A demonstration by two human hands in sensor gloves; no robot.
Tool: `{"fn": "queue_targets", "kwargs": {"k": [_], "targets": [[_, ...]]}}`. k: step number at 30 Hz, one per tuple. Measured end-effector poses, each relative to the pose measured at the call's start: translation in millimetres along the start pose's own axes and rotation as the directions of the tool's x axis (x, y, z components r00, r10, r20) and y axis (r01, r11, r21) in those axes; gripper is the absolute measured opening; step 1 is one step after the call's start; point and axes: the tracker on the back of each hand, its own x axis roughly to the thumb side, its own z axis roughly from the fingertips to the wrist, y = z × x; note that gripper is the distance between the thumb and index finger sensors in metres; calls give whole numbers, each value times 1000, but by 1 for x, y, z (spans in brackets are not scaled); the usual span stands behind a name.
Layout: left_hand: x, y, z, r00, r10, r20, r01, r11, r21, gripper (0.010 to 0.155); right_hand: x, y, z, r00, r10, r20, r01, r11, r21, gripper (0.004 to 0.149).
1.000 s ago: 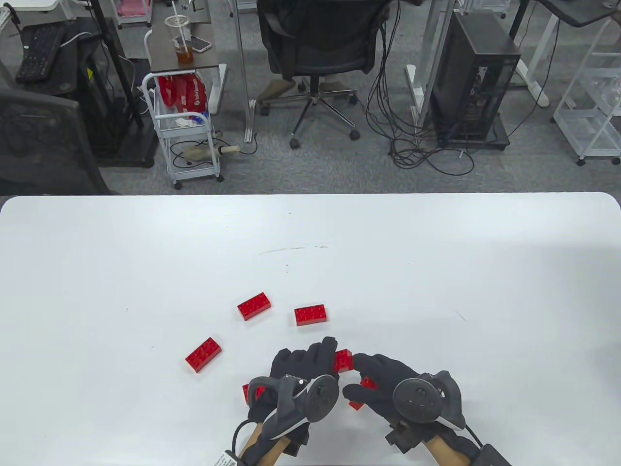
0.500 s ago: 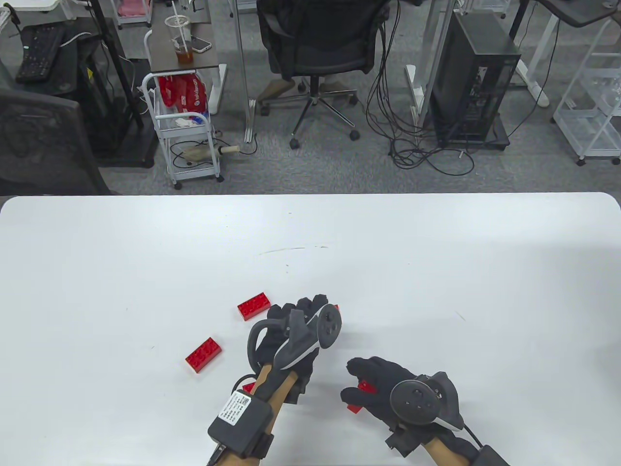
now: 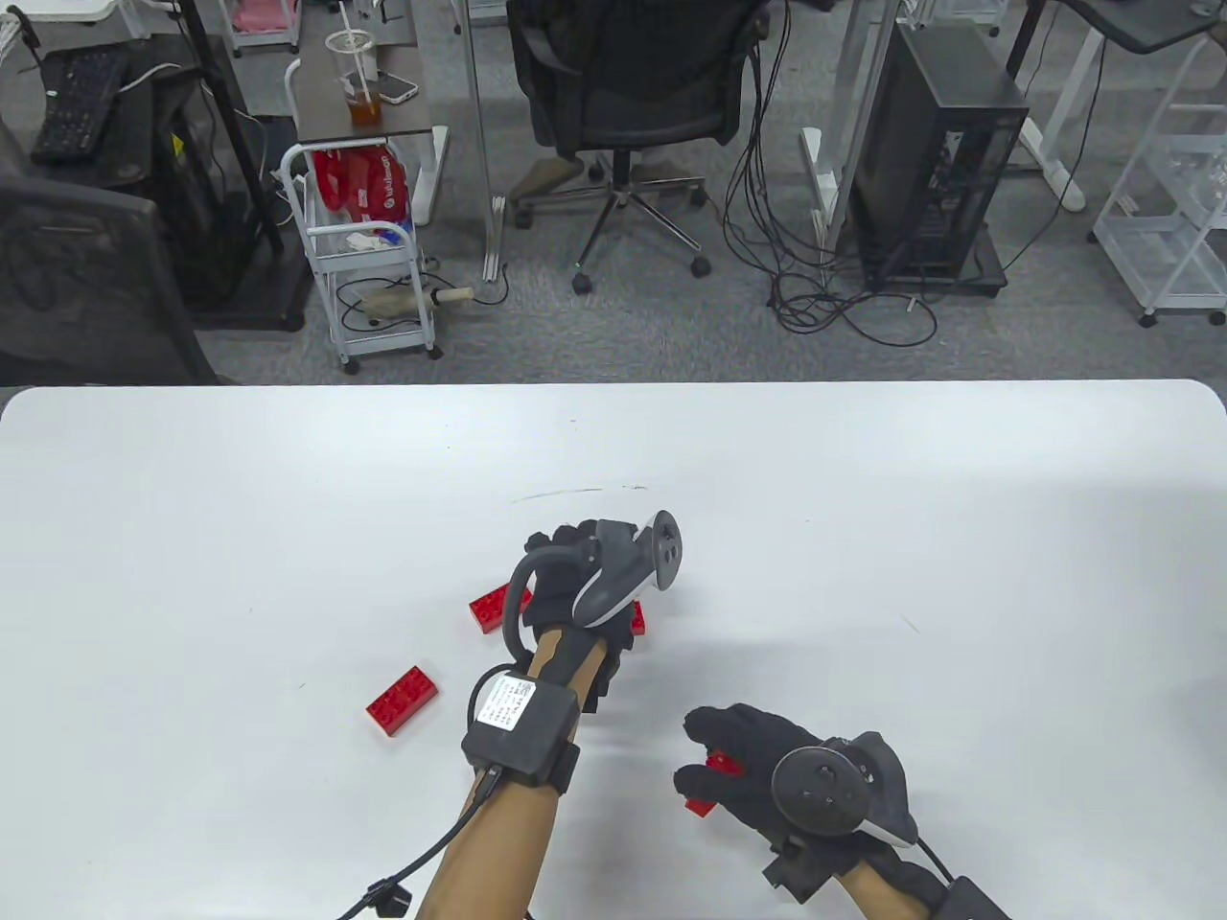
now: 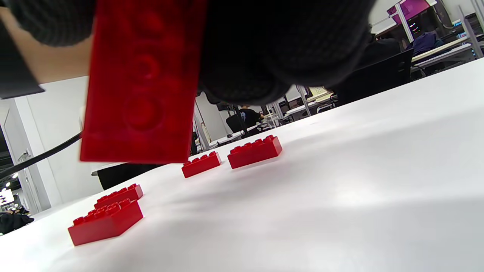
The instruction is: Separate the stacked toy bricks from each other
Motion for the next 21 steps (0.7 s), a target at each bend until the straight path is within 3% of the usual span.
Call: {"fn": "queue_targets", "kwargs": {"k": [12,21], "targets": [[-6,-20,-56,994,29,-110,-40,994,-102,68,-3,-3,0,1000,-26,-14,26,1000,-3,69],[-13,-43,-78,982,77,-170,-106,981,-166,68,-6,-5,0,998,-51,-22,51,999,-9,69]]}}
